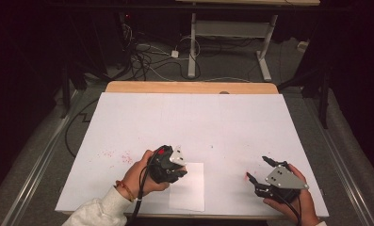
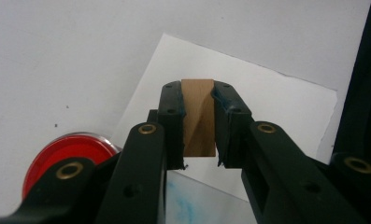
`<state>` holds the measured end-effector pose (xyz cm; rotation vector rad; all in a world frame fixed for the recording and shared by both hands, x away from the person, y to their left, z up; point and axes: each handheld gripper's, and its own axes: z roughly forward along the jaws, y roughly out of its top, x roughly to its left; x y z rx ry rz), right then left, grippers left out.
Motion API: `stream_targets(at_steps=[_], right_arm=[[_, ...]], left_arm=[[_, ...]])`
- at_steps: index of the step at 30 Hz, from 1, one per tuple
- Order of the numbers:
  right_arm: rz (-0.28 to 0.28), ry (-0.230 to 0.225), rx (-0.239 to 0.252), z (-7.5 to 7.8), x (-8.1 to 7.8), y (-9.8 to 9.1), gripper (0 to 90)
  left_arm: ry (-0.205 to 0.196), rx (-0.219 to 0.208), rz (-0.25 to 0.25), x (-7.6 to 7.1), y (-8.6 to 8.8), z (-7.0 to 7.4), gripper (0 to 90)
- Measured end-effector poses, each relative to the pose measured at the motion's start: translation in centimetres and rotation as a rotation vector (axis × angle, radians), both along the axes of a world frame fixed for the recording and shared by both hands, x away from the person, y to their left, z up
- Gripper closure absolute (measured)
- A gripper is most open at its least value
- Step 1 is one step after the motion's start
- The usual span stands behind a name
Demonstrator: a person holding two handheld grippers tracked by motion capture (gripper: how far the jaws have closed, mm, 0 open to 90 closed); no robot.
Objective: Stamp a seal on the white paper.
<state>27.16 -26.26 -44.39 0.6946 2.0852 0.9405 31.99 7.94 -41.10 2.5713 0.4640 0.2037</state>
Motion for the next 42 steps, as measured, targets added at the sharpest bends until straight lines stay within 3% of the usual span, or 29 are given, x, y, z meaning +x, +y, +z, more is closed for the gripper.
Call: stream_targets(at_steps=[8,24,37,42], right_arm=[[0.001,0.003,-0.002,0.0,0.0,0.0,28.2],[0.001,0.012,-0.013,-0.2,0.1,0.1,28.3],[0.001,0.010,-0.015,-0.1,0.0,0.1,28.3],[0.002,0.010,-0.016,-0.1,0.0,0.1,28.3]], left_arm=[[0.030,0.053,-0.050,-0.2,-1.4,-1.4,73.4],[0.072,0.105,-0.064,0.2,-2.6,-3.6,73.4],[0.117,0.073,-0.055,0.7,-2.3,-4.0,73.6],[0.104,0.085,-0.058,0.6,-2.4,-4.0,73.7]])
